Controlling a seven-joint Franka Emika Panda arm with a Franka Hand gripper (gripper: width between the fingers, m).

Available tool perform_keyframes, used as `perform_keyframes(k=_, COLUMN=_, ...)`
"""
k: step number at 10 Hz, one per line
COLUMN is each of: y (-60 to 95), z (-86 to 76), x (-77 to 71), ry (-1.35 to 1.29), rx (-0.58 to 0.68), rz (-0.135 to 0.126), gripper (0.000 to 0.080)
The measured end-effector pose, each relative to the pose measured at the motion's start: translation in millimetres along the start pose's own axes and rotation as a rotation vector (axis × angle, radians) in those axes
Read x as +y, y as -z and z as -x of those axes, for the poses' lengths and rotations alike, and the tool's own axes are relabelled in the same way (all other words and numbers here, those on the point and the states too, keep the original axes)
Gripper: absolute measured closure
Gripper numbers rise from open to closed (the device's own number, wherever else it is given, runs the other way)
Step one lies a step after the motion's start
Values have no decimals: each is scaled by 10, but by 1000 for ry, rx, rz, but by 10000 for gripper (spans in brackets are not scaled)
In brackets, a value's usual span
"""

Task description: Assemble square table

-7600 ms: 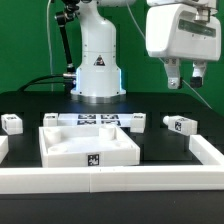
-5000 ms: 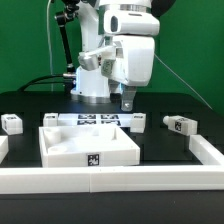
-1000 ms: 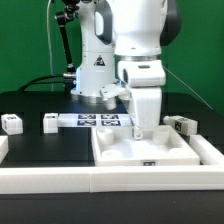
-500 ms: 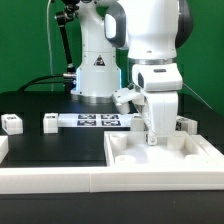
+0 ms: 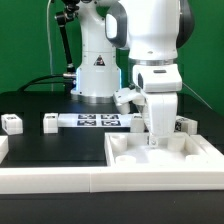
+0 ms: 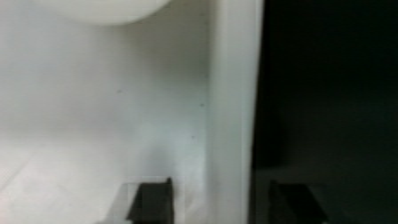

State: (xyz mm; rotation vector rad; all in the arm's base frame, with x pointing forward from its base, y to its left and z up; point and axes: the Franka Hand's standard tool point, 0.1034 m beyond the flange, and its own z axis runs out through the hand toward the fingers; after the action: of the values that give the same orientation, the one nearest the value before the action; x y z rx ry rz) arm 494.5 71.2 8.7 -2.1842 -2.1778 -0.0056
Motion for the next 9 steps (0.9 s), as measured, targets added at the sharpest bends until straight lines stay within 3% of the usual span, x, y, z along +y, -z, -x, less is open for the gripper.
perform_keyframes(k=1, y=-3, z=1, x=-2, ry=0, rx=0, rz=-1, gripper=416)
perform_keyframes(k=2, y=-2, z=35, x=-2, ry=4, rx=-2, rz=-3, gripper=242)
perform_keyframes(k=3, y=25, z=130, x=-12, ry=-23, rx=-9, rz=-7, gripper=242)
perform_keyframes(k=4, y=82, z=93, x=-63, ry=-73, rx=-12, rz=-3, gripper=166)
perform_keyframes(k=9, y=427, z=-277, x=-267, ry=-194, rx=-23, rz=33, gripper=151)
